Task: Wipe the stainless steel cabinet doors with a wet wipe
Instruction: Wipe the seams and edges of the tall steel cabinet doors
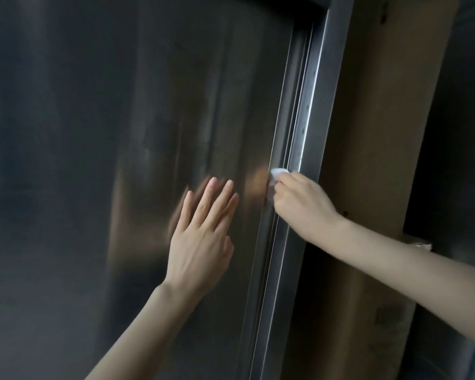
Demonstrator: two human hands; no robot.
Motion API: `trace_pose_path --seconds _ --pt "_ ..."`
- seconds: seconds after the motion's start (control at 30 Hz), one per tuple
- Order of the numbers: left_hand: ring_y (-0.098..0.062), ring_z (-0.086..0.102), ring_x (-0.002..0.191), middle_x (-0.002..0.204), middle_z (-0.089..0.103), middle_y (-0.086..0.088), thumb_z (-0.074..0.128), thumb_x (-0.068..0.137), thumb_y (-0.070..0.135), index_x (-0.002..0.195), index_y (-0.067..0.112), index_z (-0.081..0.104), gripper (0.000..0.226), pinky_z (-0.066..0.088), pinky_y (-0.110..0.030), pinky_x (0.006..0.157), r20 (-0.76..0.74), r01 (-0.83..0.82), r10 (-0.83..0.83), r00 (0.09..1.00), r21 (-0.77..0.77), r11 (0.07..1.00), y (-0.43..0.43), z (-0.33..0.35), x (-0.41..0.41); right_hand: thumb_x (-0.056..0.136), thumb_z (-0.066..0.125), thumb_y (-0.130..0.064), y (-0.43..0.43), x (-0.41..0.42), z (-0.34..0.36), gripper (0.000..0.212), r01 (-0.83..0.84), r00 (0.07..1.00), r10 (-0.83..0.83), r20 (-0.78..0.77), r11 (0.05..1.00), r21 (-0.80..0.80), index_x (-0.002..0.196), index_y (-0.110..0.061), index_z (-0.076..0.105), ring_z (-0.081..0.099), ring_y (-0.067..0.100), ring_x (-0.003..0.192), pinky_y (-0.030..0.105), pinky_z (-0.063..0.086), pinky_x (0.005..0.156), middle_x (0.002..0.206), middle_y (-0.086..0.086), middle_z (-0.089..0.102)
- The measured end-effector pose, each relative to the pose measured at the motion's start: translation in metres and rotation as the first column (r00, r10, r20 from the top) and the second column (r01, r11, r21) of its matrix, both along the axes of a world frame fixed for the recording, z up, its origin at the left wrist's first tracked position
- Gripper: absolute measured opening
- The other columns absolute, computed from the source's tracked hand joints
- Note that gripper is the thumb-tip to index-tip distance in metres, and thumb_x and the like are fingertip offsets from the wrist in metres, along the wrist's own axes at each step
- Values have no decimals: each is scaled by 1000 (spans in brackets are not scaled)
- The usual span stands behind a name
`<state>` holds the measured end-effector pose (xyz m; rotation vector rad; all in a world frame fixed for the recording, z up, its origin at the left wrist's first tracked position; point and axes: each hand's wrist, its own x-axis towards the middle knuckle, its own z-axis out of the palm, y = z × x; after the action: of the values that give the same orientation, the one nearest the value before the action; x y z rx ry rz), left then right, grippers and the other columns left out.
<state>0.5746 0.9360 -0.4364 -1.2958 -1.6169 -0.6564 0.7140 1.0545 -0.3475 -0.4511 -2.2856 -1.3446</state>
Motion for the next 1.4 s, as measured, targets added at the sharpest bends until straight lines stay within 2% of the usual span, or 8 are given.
trace_pose_path --seconds 0.13,0.37,0.57,0.7,0.93,1.03,1.2,1.4 --pt "-30 29 144 153 39 -6 73 72 9 139 6 52 70 26 -56 115 -37 -5 4 999 -16 1000 5 32 1 90 52 -4 9 -5 54 28 -2 970 -3 -243 1000 -20 114 -4 66 45 29 120 36 39 100 129 14 52" --pt "-29 23 146 156 34 -5 67 75 9 143 7 47 71 19 -53 118 -76 -3 1 997 -27 1000 5 65 -5 72 77 -11 4 4 25 8 -108 979 103 -177 994 -20 77 -17 76 62 18 78 28 47 74 78 -2 70" --pt "-27 22 147 156 32 -4 67 74 13 142 8 48 71 23 -53 117 -104 -25 20 994 -45 999 6 70 -17 77 75 -12 25 3 41 7 -374 823 369 -432 924 77 73 -6 73 63 25 80 37 38 71 74 5 68" --pt "-28 23 147 157 32 -4 68 72 12 144 8 45 75 25 -53 117 -101 -24 19 995 -49 999 8 65 -20 75 76 -7 29 0 3 7 -449 817 432 -381 892 48 71 -5 71 63 26 81 38 46 63 75 6 65" --pt "-27 23 147 157 32 -4 67 73 12 143 8 46 74 23 -52 118 -119 7 -12 993 -42 999 12 66 -25 69 78 1 26 1 13 9 -442 841 445 -307 893 83 72 -5 72 65 24 80 30 40 74 74 5 66" --pt "-27 25 146 156 34 -5 64 74 11 142 7 48 70 26 -53 116 -151 1 -8 988 -48 999 13 82 -28 70 78 4 26 9 19 10 -470 846 474 -244 879 77 71 -3 71 63 25 73 35 50 64 72 7 65" --pt "-25 23 147 156 32 -3 47 77 16 144 8 46 67 25 -49 117 -118 74 -78 990 -39 996 4 148 -22 80 73 -4 11 16 116 9 -660 674 636 -375 747 82 71 -4 72 62 22 80 33 47 68 74 5 67" --pt "-22 28 143 152 38 -2 45 76 13 138 12 48 62 23 -41 116 -232 156 -110 966 191 969 -39 290 -15 84 73 -10 -24 27 273 9 -769 511 759 -404 613 182 77 -5 74 60 15 85 29 46 73 80 1 69"
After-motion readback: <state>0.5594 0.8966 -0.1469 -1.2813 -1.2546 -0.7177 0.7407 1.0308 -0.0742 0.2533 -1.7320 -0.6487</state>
